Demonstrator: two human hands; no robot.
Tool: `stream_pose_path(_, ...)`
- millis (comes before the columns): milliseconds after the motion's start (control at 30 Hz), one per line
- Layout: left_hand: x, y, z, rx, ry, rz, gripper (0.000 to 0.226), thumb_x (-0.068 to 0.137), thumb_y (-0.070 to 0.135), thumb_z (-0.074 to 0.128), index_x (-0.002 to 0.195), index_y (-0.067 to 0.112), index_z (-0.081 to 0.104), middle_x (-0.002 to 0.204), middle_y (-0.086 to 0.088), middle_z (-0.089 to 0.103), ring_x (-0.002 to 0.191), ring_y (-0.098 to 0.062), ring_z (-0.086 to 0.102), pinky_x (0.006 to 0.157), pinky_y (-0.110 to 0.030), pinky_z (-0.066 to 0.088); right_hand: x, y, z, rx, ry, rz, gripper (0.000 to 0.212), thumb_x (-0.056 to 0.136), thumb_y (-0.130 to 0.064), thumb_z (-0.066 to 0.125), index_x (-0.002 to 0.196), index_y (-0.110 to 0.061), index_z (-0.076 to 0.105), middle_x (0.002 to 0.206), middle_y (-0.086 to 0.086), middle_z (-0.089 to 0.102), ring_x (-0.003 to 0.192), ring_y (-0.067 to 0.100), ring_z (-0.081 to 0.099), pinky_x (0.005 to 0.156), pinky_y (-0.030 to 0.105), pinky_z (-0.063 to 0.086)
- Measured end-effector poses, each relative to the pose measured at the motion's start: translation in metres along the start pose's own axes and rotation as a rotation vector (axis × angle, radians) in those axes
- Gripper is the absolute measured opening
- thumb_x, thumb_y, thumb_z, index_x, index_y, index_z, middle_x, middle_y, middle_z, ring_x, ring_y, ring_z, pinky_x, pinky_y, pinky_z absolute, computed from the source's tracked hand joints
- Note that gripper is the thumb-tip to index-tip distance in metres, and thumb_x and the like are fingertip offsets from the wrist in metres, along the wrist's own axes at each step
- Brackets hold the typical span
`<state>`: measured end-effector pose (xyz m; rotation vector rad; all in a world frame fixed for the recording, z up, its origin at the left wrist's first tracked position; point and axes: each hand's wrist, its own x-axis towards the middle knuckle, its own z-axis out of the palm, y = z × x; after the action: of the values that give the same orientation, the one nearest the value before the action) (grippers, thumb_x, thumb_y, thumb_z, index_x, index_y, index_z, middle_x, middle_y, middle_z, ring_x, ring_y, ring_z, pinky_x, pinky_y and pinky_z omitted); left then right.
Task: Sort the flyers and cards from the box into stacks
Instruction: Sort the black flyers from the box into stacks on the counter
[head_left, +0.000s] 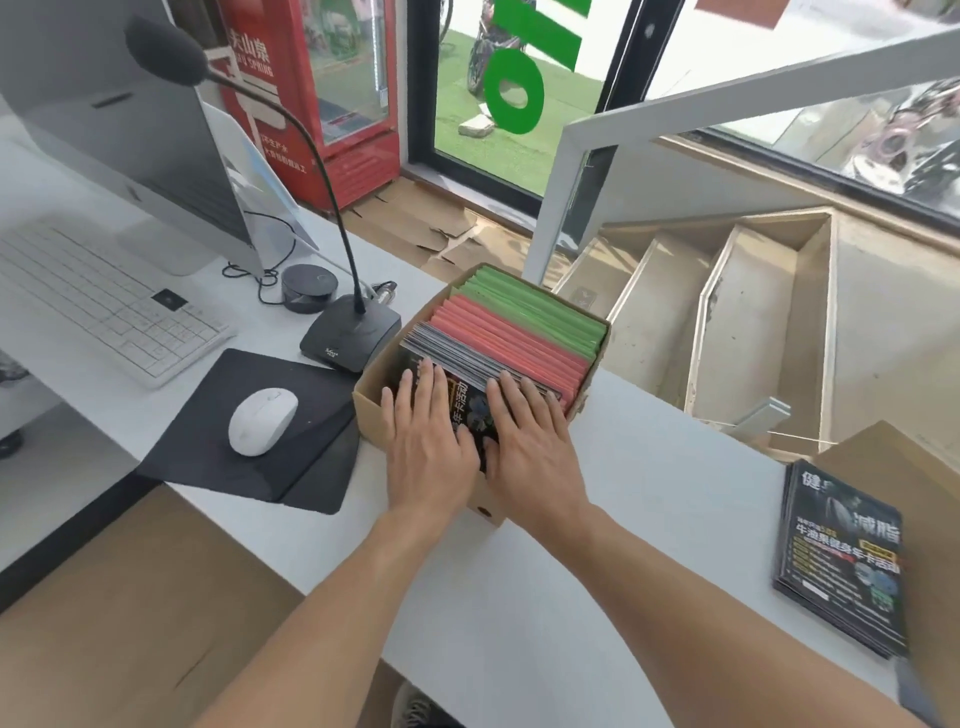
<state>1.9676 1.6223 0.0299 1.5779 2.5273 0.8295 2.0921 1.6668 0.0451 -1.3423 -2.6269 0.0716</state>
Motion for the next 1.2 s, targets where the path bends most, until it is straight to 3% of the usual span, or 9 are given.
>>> stream_pose_path(267,0.000,0.003,0.002,-0.012,0.041,0.002,0.071,0.094,0.021,0.049,0.160,0.011,0.023,0.167,-0.006,0.020,0.154,-0.023,0.017,0.127,-0.045,0.000,-0.002,-0.007,-0.005,-0.013,0.052,0.013,0.062,0.100,-0.035,0.016,0.157,-0.018,0.034,0.165,0.006,0.026,0.155,0.024,0.015,0.127,0.044,0.007)
stream_pose_path(467,-0.002,0.003,0.001,-0.060,0.071,-0.023,0.074,0.092,0.019,0.052,0.159,0.010,0.024,0.167,-0.007,0.023,0.152,-0.021,0.022,0.126,-0.039,-0.005,-0.006,-0.014,-0.010,-0.197,0.119,-0.052,0.056,0.103,-0.031,0.021,0.147,-0.014,0.050,0.158,0.010,0.041,0.150,0.035,0.029,0.121,0.055,0.025)
stream_pose_path(700,-0.004,0.000,0.000,-0.073,0.067,-0.001,0.071,0.091,0.019,0.054,0.157,0.010,0.030,0.165,-0.007,0.027,0.150,-0.021,0.028,0.127,-0.043,0.002,-0.007,-0.014,-0.006,-0.191,0.100,-0.048,0.051,0.102,-0.030,0.029,0.147,-0.016,0.051,0.154,0.004,0.047,0.148,0.030,0.034,0.122,0.049,0.021)
stream_pose_path(833,-0.004,-0.001,0.000,-0.070,0.060,0.011,0.070,0.091,0.020,0.054,0.157,0.010,0.030,0.165,-0.008,0.027,0.149,-0.021,0.029,0.127,-0.044,0.005,-0.007,-0.016,-0.006,-0.135,0.126,-0.035,0.054,0.101,-0.031,0.026,0.144,-0.014,0.055,0.149,0.004,0.053,0.143,0.027,0.043,0.120,0.046,0.030)
stream_pose_path(1000,-0.005,-0.003,0.000,-0.068,0.065,0.028,0.071,0.092,0.020,0.053,0.158,0.010,0.028,0.166,-0.007,0.025,0.150,-0.021,0.026,0.127,-0.042,0.002,-0.007,-0.016,-0.007,-0.183,0.147,-0.081,0.052,0.100,-0.028,0.030,0.142,-0.012,0.056,0.145,0.004,0.057,0.143,0.030,0.043,0.120,0.044,0.021)
stream_pose_path(1133,-0.005,-0.002,0.002,-0.077,0.074,0.011,0.069,0.093,0.022,0.049,0.158,0.009,0.028,0.165,-0.007,0.027,0.150,-0.020,0.028,0.126,-0.040,-0.001,-0.009,-0.020,-0.009,-0.104,0.186,-0.116,0.046,0.096,-0.021,0.046,0.138,-0.010,0.059,0.134,0.005,0.063,0.130,0.027,0.053,0.114,0.042,0.037)
stream_pose_path(1200,-0.006,-0.002,0.002,-0.081,0.078,0.012,0.068,0.094,0.023,0.046,0.157,0.008,0.028,0.165,-0.007,0.028,0.150,-0.019,0.028,0.125,-0.038,-0.003,-0.009,-0.026,-0.013,0.023,0.173,-0.100,0.052,0.093,-0.023,0.036,0.137,-0.007,0.060,0.128,0.007,0.064,0.117,0.026,0.059,0.101,0.039,0.050)
